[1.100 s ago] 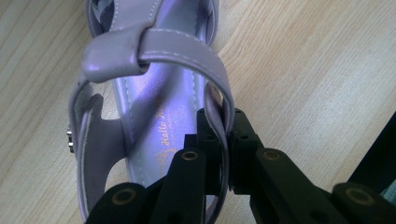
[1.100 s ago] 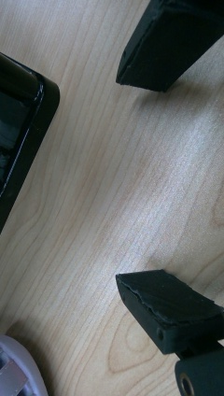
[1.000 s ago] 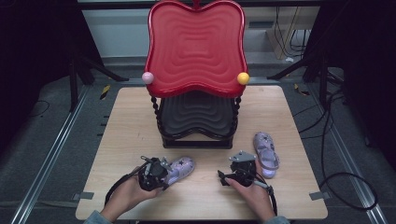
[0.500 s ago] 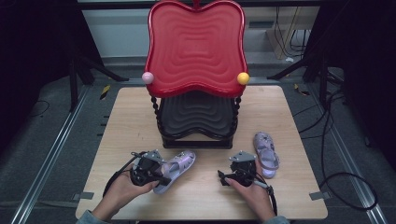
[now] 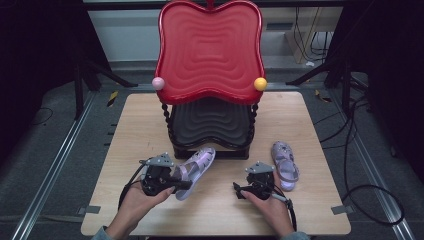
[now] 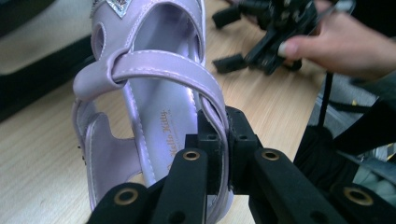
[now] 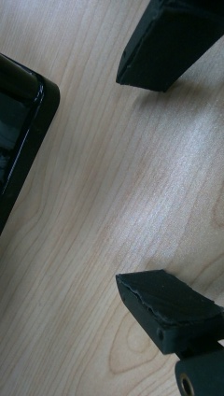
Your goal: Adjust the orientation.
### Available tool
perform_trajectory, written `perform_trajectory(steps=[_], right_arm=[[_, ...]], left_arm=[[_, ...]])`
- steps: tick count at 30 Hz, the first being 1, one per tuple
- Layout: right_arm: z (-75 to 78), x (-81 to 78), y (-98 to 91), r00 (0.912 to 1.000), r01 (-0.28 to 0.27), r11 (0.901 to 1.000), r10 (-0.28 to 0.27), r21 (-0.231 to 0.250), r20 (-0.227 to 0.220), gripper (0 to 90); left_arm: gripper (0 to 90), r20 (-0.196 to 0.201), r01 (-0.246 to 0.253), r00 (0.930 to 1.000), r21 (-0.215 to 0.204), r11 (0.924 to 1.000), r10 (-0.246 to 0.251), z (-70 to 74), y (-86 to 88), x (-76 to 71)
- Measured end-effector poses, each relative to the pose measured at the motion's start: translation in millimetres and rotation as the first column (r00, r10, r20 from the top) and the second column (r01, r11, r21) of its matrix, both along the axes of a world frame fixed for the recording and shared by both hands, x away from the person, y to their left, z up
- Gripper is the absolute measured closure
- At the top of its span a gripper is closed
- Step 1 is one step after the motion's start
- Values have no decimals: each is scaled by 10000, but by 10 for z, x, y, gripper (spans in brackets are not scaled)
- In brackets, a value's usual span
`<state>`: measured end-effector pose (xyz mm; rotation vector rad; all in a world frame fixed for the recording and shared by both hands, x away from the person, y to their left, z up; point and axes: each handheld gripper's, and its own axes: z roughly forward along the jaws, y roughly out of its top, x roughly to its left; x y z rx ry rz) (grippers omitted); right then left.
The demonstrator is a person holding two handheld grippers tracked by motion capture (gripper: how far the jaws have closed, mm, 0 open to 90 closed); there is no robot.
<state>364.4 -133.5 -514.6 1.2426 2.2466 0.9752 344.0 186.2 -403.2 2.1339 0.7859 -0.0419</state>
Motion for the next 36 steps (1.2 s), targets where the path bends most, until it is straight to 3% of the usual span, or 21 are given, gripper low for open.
perform_trajectory(steps=[15, 21, 30, 35, 36], right_arm=[[0, 0, 1, 10000, -2, 10000, 2, 16, -10, 56], [0, 0, 1, 10000, -1, 10000, 1, 15, -8, 55], [1, 2, -2, 10000, -24, 10000, 24, -21, 35, 56], [1, 2, -1, 10000, -20, 10000, 20, -16, 34, 56], [0, 2, -2, 10000, -23, 10000, 23, -15, 36, 56]], left_arm=[[863, 443, -694, 9964, -772, 9946, 730, 244, -76, 87], [863, 683, -1002, 9918, -1148, 9883, 1084, 356, -134, 186], [863, 1256, -1515, 9767, -1700, 9737, 1739, 418, -343, 306], [862, 1593, -1661, 9680, -1726, 9709, 1939, 430, -406, 346], [862, 1784, -1820, 9603, -1808, 9665, 2142, 429, -424, 356]])
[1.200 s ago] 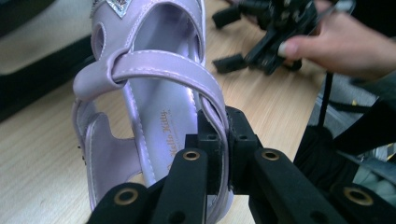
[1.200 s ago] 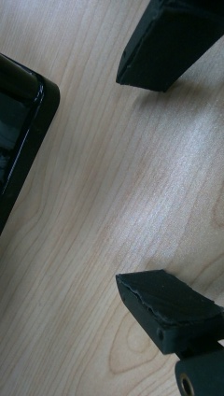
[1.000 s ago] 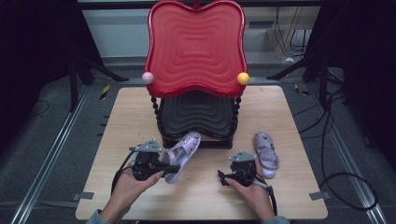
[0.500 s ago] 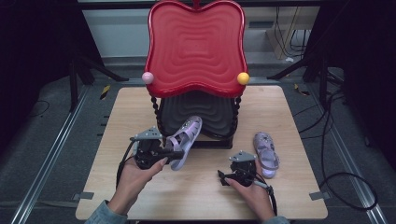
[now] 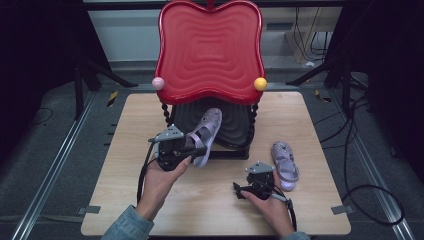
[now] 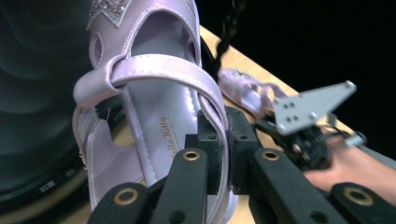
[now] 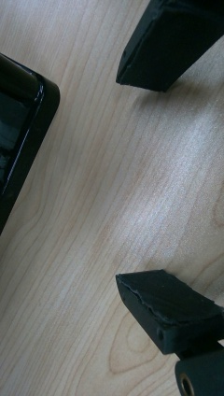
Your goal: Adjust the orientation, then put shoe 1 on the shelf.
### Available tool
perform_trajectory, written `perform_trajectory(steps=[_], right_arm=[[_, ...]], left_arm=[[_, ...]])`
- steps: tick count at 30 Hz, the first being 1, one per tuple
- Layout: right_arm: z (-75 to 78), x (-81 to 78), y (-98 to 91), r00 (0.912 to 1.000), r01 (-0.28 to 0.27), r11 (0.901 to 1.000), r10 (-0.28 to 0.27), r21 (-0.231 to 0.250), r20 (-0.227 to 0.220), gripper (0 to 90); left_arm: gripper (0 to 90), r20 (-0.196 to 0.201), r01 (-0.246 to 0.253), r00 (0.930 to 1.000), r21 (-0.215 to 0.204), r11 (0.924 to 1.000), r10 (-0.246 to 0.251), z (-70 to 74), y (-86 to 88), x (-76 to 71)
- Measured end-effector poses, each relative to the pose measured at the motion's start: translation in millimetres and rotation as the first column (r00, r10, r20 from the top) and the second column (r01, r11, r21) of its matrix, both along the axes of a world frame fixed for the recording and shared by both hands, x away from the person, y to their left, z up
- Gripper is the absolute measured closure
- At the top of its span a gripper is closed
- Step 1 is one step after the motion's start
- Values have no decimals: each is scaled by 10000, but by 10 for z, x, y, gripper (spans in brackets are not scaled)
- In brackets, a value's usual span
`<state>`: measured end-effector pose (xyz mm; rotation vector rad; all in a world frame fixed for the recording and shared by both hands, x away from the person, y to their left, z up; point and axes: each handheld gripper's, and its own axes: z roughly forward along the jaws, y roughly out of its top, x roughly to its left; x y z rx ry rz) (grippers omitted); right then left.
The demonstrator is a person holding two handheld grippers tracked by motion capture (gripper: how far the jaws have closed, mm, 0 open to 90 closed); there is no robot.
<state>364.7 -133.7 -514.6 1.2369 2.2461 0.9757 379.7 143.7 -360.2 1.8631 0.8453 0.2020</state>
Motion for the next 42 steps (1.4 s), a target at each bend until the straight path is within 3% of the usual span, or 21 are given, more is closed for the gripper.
perform_trajectory(steps=[5, 8, 13, 19, 27, 32, 35, 42], right_arm=[[0, 0, 0, 10000, 0, 10000, 0, 0, -5, 56], [0, 0, 0, 10000, -2, 10000, 2, 0, -6, 56], [0, 3, 0, 10000, -27, 10000, 27, 9, -11, 55], [0, 2, 0, 10000, -28, 10000, 28, 12, -25, 55], [0, 5, -3, 10000, -72, 10000, 72, 10, -18, 55], [0, 5, -3, 10000, -78, 10000, 78, 8, -14, 56], [-1, 6, -4, 10000, -95, 10000, 95, 14, -6, 56], [-1, 7, -5, 9999, -106, 9999, 106, 16, -6, 56]], left_arm=[[862, 188, -402, 9990, -390, 9984, 410, -15, -36, 81], [862, 435, -620, 9970, -314, 9976, 633, -18, -62, 102], [862, 570, -806, 9948, -592, 9950, 839, 8, -83, 108], [863, 843, -1345, 9859, -1149, 9842, 1446, 25, -102, 176], [863, 1068, -1661, 9784, -1015, 9809, 1767, -18, -129, 264], [863, 1094, -1941, 9722, -1170, 9740, 2069, -49, -121, 317], [863, 1381, -2171, 9634, -1004, 9710, 2297, -59, -115, 337], [864, 1553, -2428, 9542, -971, 9652, 2556, -79, -111, 389]])
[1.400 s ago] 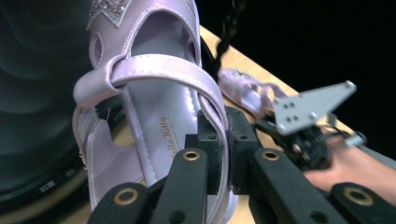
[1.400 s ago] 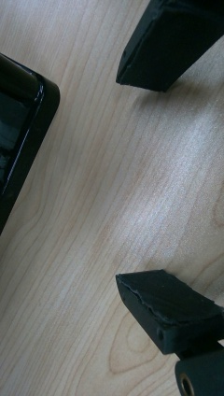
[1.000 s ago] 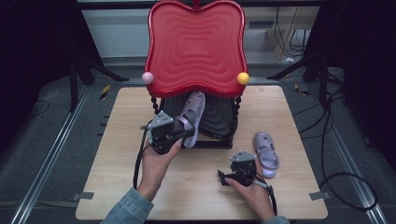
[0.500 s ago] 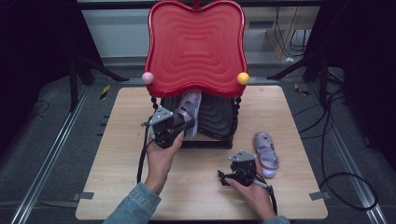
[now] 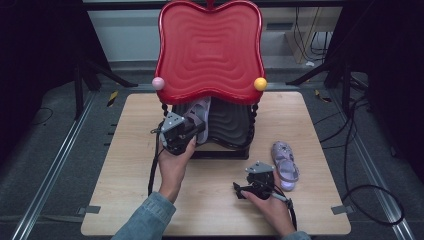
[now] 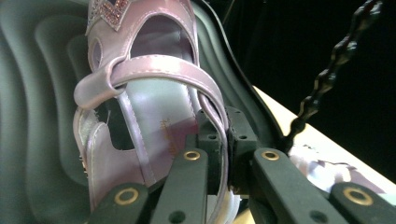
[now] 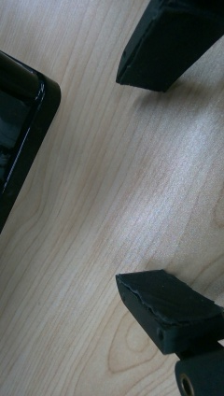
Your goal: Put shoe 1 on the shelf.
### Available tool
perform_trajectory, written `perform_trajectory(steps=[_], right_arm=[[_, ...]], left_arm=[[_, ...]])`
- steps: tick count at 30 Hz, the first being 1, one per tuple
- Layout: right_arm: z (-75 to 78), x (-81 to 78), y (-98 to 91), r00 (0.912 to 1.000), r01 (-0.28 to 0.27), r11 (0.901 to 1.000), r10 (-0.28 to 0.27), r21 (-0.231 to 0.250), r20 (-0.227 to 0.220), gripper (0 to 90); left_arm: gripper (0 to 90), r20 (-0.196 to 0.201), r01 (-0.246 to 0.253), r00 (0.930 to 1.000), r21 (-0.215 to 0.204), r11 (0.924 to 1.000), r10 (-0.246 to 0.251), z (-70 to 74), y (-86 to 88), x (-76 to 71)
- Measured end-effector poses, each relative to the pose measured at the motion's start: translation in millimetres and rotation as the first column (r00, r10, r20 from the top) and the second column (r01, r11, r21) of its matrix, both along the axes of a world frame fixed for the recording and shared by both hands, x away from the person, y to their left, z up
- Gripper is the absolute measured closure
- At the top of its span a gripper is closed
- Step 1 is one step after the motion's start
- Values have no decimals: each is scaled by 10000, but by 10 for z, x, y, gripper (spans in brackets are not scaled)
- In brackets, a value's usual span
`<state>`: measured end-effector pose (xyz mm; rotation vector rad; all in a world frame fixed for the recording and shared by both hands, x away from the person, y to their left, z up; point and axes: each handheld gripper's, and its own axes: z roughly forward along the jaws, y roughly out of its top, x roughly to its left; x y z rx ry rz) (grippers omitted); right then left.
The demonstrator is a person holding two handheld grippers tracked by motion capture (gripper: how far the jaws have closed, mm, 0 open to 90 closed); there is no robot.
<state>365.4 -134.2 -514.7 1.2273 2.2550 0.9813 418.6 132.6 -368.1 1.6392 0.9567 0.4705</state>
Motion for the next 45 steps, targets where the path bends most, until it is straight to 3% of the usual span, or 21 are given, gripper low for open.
perform_trajectory(steps=[3, 12, 19, 33, 45], right_arm=[[0, 0, 0, 10000, 1, 10000, -1, 1, -1, 56], [0, 1, -4, 10000, -46, 10000, 46, 3, 5, 56], [0, 2, -8, 10000, -93, 10000, 93, -3, 4, 56], [0, 2, -8, 10000, -97, 10000, 97, -3, 5, 56], [0, 2, -8, 9999, -101, 9999, 101, 2, 1, 56]], left_arm=[[863, 27, -225, 9997, -197, 9996, 225, -22, 7, 45], [864, 404, -615, 9973, 50, 9981, 613, -40, -104, 163], [863, 262, -852, 9960, 23, 9964, 851, -100, -164, 238], [863, 409, -1204, 9920, 224, 9925, 1194, -165, -202, 338], [863, 202, -1343, 9908, 161, 9908, 1340, -198, -245, 393]])
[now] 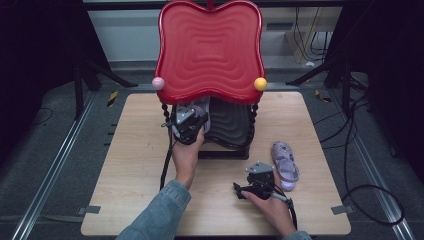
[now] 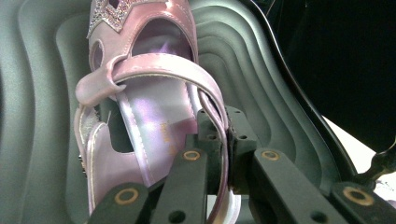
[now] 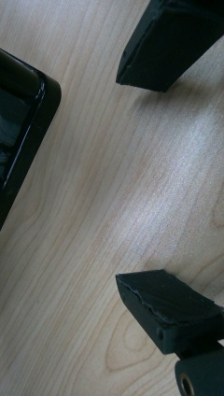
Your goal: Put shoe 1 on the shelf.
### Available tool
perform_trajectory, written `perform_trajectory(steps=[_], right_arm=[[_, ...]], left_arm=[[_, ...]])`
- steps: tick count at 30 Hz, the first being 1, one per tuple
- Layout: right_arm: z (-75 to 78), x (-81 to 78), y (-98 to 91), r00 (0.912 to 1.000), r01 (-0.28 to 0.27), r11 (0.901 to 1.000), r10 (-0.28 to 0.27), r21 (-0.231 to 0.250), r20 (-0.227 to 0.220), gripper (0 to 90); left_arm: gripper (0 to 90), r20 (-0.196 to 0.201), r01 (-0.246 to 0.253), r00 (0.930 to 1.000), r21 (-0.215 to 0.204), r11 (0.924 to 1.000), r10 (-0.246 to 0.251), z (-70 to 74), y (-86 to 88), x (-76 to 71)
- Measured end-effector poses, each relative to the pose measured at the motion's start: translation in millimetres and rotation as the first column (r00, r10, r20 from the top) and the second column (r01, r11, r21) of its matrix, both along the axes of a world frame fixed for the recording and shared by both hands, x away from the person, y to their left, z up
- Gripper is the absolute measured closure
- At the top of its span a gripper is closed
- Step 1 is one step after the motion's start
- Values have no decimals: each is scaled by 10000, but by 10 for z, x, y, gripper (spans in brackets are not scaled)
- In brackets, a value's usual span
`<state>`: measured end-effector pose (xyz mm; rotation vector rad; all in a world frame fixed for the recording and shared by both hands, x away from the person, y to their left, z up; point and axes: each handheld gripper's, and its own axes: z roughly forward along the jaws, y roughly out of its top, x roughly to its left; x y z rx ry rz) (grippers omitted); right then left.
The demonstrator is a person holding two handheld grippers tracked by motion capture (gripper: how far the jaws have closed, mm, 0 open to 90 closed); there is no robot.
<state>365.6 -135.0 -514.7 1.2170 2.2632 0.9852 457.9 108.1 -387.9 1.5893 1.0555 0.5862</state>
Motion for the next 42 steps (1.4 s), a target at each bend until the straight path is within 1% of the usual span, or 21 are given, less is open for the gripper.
perform_trajectory(steps=[4, 11, 14, 16, 20, 22, 25, 27, 29, 31, 34, 35, 38, 42], right_arm=[[0, 0, 0, 10000, -1, 10000, 1, 1, -2, 56], [0, 0, 0, 10000, 3, 10000, -3, 0, 0, 56], [0, 0, 0, 10000, -3, 10000, 3, -1, 2, 56], [0, 0, 0, 10000, 1, 10000, -1, -2, 1, 56], [0, 0, 0, 10000, 1, 10000, -1, -1, 1, 56], [0, 0, 0, 10000, 1, 10000, -1, -2, 2, 56], [0, 0, 0, 10000, -1, 10000, 1, -2, 1, 56], [0, 0, 0, 10000, 5, 10000, -5, -5, 2, 56], [0, 0, 0, 10000, 0, 10000, 0, -3, 3, 56], [0, 0, 0, 10000, 1, 10000, -1, -1, 1, 56], [0, 0, 0, 10000, 0, 10000, 0, -3, 3, 56], [0, 0, 0, 10000, 0, 10000, 0, 0, 1, 56], [0, 0, 0, 10000, -4, 10000, 4, 0, -1, 56], [0, 0, 0, 10000, -2, 10000, 2, -3, 3, 56]], left_arm=[[863, -30, -6, 10000, 35, 10000, 6, -2, -18, 13], [863, -76, -5, 10000, -38, 10000, 5, -10, -33, 38], [863, -63, -16, 10000, 68, 10000, 17, -3, -44, 40], [864, -59, -27, 10000, 44, 10000, 28, 2, -39, 34], [865, 31, -135, 9999, 130, 9998, 135, 24, -26, 7], [865, 151, -201, 9997, 160, 9997, 199, 49, -13, -20], [865, 226, -246, 9994, 108, 9996, 243, 66, -5, -38], [865, 292, -330, 9990, 169, 9993, 325, 86, 4, -55], [865, 230, -349, 9991, 146, 9993, 345, 79, 1, -45], [865, 89, -344, 9994, 124, 9993, 343, 55, 4, -18], [865, -42, -336, 9994, 176, 9993, 337, 23, 5, 7], [866, 7, -344, 9994, 195, 9992, 344, 7, -7, 13], [865, -43, -324, 9995, 194, 9993, 325, -2, -16, 24], [863, -269, -230, 9994, 79, 9997, 232, -23, -54, 66]])
